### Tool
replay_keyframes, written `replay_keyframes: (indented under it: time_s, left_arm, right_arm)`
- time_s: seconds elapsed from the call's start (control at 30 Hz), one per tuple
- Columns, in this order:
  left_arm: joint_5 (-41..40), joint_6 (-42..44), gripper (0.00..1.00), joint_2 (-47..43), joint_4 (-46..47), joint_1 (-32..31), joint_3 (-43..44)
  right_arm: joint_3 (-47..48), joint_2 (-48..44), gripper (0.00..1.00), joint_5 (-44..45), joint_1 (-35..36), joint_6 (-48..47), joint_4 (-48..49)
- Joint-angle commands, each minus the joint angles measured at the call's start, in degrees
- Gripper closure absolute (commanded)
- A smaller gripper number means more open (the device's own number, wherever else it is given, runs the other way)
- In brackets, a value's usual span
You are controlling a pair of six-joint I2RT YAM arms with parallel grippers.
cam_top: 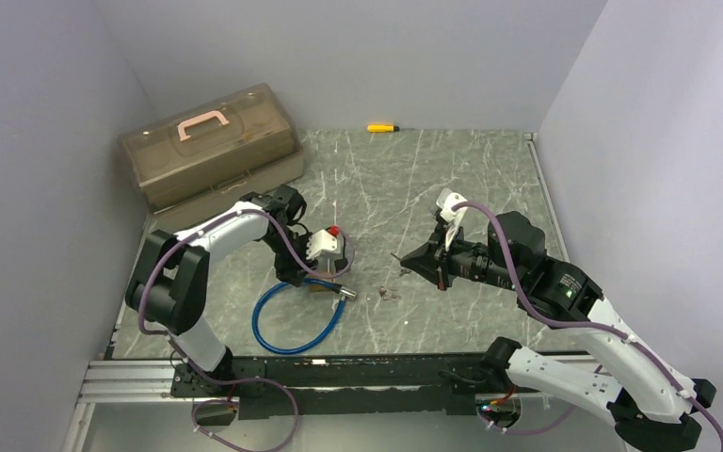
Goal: Unlock with the key
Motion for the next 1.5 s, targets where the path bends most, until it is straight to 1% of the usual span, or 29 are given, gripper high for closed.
replay_keyframes:
  time_s: [0.0, 0.1, 0.2, 0.27, 0.37, 0.43, 0.63, 0.77, 1.0, 1.1, 1.23, 1.4, 1.47]
  left_arm:
    - [-1.51, -1.9, 0.42, 3.16, 1.56, -0.09, 5.25]
    - [1.17, -2.19, 0.37, 4.34, 0.83, -0.21, 9.19]
    - [5.6, 0.02, 0.36, 3.68, -0.48, -1.63, 10.66]
    - [6.52, 3.57, 0.36, 1.92, -0.08, -4.14, 8.52]
    - [4.24, 9.0, 0.36, -0.61, 2.74, -8.98, 3.69]
    - [3.17, 10.94, 0.37, -1.04, 4.48, -11.25, 1.98]
    - [0.9, 9.94, 0.4, 0.86, 10.37, -13.44, 0.82]
    - [0.09, 9.69, 0.41, 3.18, 11.11, -13.81, 1.68]
    - [1.17, 9.31, 0.41, 4.15, 12.38, -15.49, 0.1]
    - [-0.23, 8.84, 0.42, 4.18, 13.47, -16.65, -1.05]
    - [-1.21, 8.7, 0.44, 4.97, 12.9, -17.2, -0.53]
    - [-6.13, 7.67, 0.49, 7.08, 14.0, -18.6, -1.4]
    - [-7.6, 7.18, 0.55, 7.03, 15.45, -18.96, -2.06]
  right_arm:
    - [-0.05, -0.57, 1.0, 2.68, 0.07, 0.65, 3.78]
    - [-0.26, -0.44, 1.0, 3.23, 0.03, 0.67, 3.9]
    - [-0.7, -0.6, 1.0, 3.77, 0.01, 0.76, 4.08]
    - [-0.84, -0.51, 1.0, 4.01, 0.03, 0.89, 4.1]
    - [-0.89, -0.5, 1.0, 4.53, 0.05, 0.98, 4.05]
    - [-0.72, -0.59, 1.0, 4.86, -0.04, 1.11, 4.01]
    - [-0.87, -1.76, 1.0, 5.89, -0.02, 1.67, 3.7]
    - [-1.33, -2.52, 1.0, 6.44, -0.06, 1.98, 3.59]
    - [-1.33, -3.26, 1.0, 7.65, -0.07, 1.71, 2.74]
    - [-1.3, -3.23, 1.0, 7.97, -0.08, 1.64, 2.85]
    - [-1.23, -3.13, 1.0, 8.35, -0.05, 1.55, 2.75]
    - [-0.29, -3.35, 1.0, 8.5, -0.06, 1.81, 1.95]
    - [-0.03, -3.51, 1.0, 8.66, -0.03, 1.9, 1.61]
